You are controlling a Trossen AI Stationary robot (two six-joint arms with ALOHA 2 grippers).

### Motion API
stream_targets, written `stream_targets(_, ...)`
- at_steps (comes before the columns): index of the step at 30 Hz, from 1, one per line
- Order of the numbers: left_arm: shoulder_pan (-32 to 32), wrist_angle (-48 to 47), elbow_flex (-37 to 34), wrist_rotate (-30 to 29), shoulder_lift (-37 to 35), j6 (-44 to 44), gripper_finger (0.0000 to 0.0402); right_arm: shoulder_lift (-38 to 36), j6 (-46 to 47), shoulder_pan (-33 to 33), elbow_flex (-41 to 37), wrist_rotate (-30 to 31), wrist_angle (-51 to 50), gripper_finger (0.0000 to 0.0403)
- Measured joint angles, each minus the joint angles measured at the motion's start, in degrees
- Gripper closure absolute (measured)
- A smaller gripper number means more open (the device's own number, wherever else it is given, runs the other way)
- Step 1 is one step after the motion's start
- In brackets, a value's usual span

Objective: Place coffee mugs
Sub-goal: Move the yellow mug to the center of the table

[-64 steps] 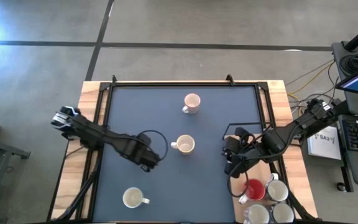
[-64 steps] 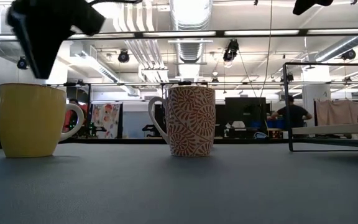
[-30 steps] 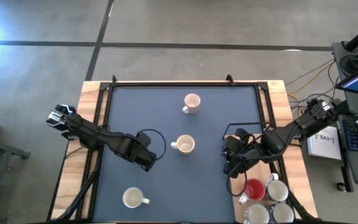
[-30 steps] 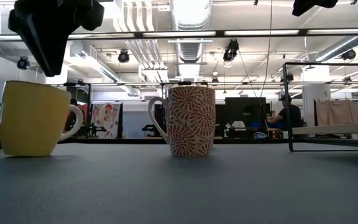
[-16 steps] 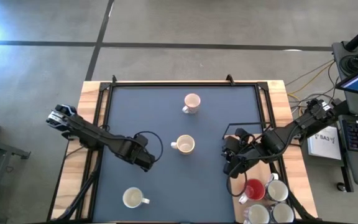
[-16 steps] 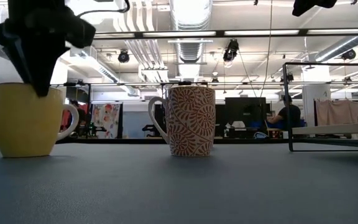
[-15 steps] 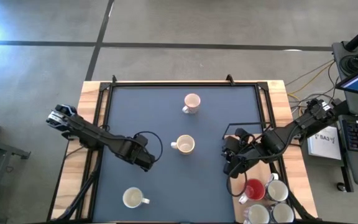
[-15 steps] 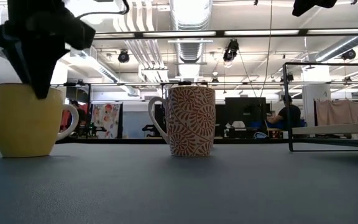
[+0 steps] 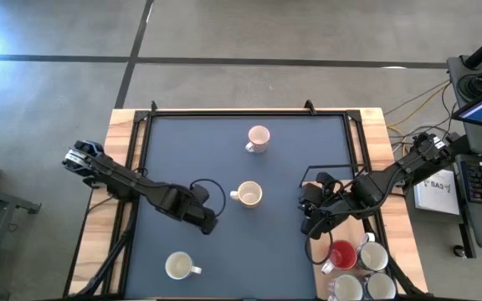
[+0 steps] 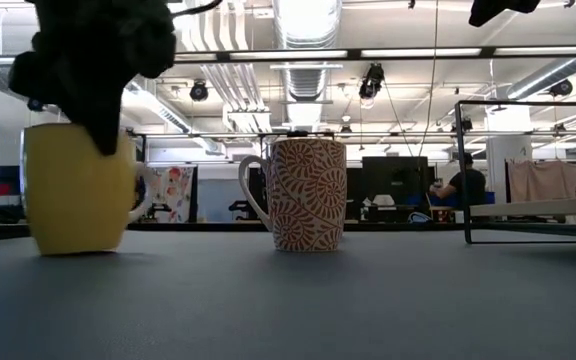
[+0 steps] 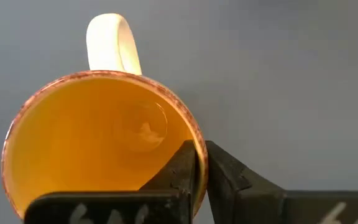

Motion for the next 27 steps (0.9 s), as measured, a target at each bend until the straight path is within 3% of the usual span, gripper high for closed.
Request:
stream_targets(4,0.00,6.98,1.32,-1.60,0.74,0.06,0.0396,0.00,0.07,0.00,0.00,0.01,0.03,0.0337)
stream_targets(10,0.00,9.51,7.04,-3.23,6.34,2.20,0.0396,0.00,0.19,0.00,-0.22,0.00,0.02,0.0337)
stream_targets(14,0.17,6.33,13.87,-3.41,12.59,6.86,0.0396,0.00,1.11,0.00,-0.28,0.00,0.03,0.0337)
stream_targets(19,0.15,-4.49,23.59,-4.90,19.28,10.06,0.0396,0.00,2.17,0.00,-0.35,-0.04,-0.05,0.0337)
stream_targets(27,0.20,-3.90,34.46,-4.26,26.75,18.07,0.0396,0.00,2.16,0.00,-0.42,-0.11,-0.41,0.0337)
